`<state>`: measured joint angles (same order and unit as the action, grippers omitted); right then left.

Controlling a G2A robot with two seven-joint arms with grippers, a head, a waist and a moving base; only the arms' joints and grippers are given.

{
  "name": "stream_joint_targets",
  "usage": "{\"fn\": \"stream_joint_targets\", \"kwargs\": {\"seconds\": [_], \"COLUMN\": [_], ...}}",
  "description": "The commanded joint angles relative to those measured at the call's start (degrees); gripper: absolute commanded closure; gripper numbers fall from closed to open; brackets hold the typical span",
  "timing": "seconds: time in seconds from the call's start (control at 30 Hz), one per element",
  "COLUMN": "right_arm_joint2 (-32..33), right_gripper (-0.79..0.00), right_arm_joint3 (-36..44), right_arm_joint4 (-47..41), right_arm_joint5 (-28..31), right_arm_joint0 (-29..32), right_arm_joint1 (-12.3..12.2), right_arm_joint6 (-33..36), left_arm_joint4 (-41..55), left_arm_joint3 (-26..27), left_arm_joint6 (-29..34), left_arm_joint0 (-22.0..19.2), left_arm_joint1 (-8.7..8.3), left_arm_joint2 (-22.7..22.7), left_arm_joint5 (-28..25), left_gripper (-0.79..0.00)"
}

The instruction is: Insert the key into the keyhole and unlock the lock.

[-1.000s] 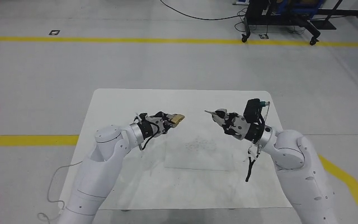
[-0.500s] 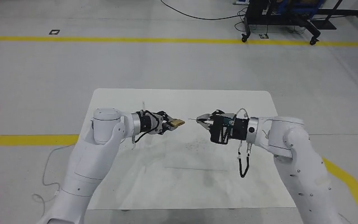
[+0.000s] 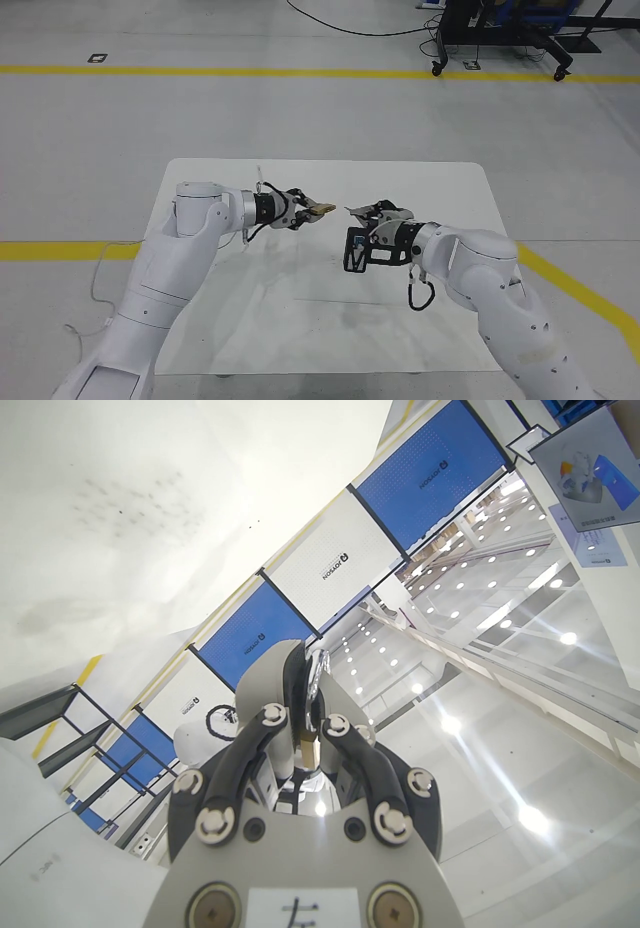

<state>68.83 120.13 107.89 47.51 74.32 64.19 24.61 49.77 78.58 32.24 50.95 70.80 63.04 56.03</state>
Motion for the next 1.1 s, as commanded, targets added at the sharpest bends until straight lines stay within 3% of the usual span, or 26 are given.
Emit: {"fn": "stream_joint_targets", "kwargs": {"seconds": [0.0, 0.43, 1.07], "right_arm_joint2": [-0.4, -2.5, -5.1], "right_gripper": [0.000, 0.000, 0.000], "right_arm_joint3": [0.9, 2.8, 3.2], "right_arm_joint4": [-0.3, 1.2, 1.4], "right_arm_joint5": [-0.4, 2.2, 1.6], "right_arm_joint0": [0.1, 0.0, -0.3], "right_arm_joint1": [0.1, -0.1, 0.2], "right_arm_joint6": [0.5, 1.9, 6.3], "left_arm_joint4": [0.4, -0.8, -4.6], "left_arm_joint3": [0.3, 2.9, 7.9], "left_arm_joint6": [-0.5, -2.4, -0.5], "left_arm_joint0": [0.0, 1.1, 4.1], "left_arm_joint1": [0.10, -0.23, -1.92], "left_arm_joint2": [-0.5, -1.6, -1.3], "left_arm_joint5": [-0.2, -2.7, -3.3], "left_gripper": [0.000, 0.000, 0.000]}}
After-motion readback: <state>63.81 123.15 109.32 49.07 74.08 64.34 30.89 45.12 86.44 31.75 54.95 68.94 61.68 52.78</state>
